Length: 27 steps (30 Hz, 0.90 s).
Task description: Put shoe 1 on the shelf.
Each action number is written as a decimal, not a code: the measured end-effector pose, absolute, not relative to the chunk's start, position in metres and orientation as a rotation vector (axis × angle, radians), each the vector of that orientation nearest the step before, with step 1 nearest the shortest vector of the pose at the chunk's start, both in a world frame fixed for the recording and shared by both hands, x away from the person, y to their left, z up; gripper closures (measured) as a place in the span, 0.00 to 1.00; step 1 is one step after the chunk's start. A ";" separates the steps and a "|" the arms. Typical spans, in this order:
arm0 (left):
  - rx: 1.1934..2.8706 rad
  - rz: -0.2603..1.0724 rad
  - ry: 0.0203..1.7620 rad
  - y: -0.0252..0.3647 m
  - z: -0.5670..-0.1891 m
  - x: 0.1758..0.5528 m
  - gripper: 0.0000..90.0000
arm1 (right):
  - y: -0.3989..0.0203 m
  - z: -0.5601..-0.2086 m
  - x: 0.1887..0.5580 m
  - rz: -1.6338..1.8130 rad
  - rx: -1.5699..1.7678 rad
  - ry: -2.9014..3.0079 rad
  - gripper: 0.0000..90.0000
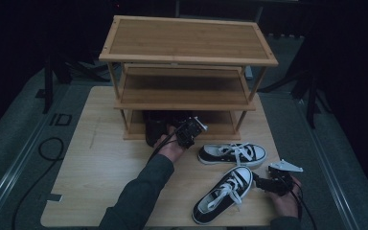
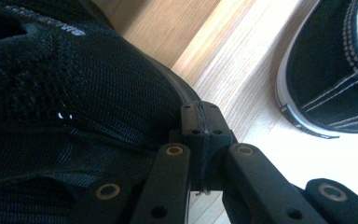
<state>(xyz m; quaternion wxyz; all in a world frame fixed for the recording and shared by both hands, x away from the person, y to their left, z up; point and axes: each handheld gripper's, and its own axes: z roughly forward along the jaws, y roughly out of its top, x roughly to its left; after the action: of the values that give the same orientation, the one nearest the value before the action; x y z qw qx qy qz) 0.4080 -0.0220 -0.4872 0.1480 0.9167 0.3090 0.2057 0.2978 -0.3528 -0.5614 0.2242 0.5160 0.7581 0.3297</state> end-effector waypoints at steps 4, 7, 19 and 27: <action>2.595 0.573 0.932 -0.017 -0.488 0.408 1.00 | -0.353 -0.561 0.298 0.910 1.424 2.092 0.22; 2.644 0.578 0.891 -0.016 -0.485 0.406 0.99 | -0.353 -0.561 0.298 0.910 1.424 2.092 0.22; 2.587 0.522 0.841 -0.026 -0.477 0.397 0.90 | -0.353 -0.561 0.298 0.910 1.424 2.092 0.22; 2.540 0.434 0.817 -0.028 -0.467 0.396 0.75 | -0.353 -0.561 0.298 0.910 1.424 2.092 0.22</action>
<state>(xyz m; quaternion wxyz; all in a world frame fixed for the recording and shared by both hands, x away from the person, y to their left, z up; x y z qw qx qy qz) 0.3959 -0.0276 -0.4673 0.2174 0.9171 0.2951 0.1566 0.2978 -0.3528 -0.5614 0.2241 0.5159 0.7582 0.3297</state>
